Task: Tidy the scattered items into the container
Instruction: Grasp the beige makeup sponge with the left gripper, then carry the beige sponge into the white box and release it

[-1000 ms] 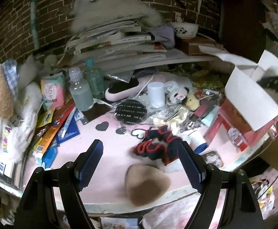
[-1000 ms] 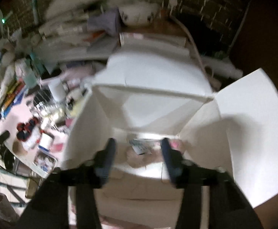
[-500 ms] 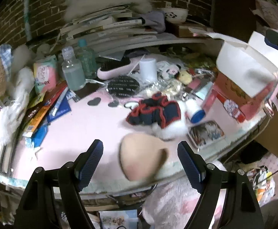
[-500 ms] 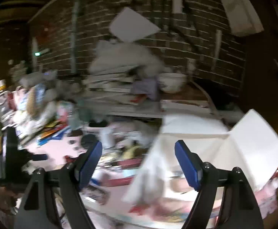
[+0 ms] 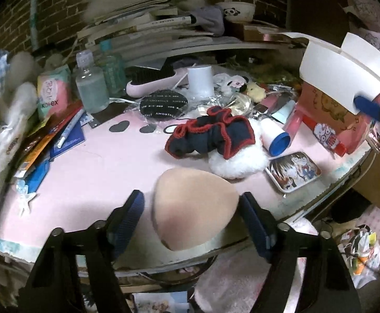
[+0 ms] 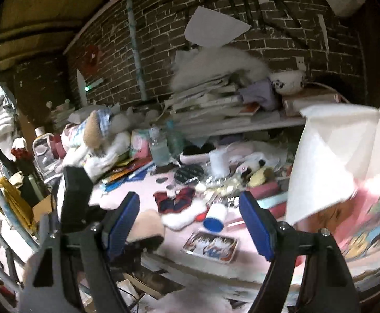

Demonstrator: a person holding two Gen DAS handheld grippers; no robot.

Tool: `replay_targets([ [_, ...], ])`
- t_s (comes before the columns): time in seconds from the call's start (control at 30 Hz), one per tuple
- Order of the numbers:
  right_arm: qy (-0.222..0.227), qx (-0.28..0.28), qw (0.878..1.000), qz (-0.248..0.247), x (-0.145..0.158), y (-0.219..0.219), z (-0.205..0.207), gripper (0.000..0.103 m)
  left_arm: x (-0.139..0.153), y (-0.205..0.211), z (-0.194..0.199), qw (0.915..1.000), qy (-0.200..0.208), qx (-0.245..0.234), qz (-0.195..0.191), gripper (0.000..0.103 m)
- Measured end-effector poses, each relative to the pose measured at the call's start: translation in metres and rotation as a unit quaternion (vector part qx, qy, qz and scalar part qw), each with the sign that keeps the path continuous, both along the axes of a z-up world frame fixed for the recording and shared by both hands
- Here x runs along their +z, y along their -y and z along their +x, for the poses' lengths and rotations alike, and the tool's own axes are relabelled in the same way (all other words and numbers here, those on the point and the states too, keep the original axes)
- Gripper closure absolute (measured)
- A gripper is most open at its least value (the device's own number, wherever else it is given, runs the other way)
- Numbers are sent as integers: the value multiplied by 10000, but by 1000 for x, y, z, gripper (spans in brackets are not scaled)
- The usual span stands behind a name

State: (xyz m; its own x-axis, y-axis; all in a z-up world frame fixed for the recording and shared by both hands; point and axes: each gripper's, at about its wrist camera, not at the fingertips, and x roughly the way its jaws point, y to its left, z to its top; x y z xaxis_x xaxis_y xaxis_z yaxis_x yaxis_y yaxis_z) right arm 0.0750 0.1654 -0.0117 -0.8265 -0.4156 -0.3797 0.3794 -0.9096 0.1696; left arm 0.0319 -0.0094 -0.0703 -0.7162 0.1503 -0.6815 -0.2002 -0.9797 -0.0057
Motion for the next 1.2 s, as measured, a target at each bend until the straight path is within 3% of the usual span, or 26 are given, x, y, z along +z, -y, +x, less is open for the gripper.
replay_targets([
  [0.03,30,-11,10000,3,-6,2,0,27,0,1,-1,10000,-3,18,6,42],
  [0.2,301,4,9995,-121,-28,4,-8,27,2,3,-3,10000,12,32,17,46],
  [0.47,347,-93,9993,-91,-33,6,-13,27,9,14,-12,9997,102,194,108,56],
  [0.73,420,-101,9990,-102,-36,1,-14,27,64,21,-6,9988,-324,149,349,58],
  [1.0,483,-98,9986,-173,-39,-4,-14,27,138,-38,-16,9908,-884,-983,289,58],
  [1.2,522,-136,9984,-194,-42,-9,-10,27,160,-105,-36,9777,-752,-1948,246,58],
])
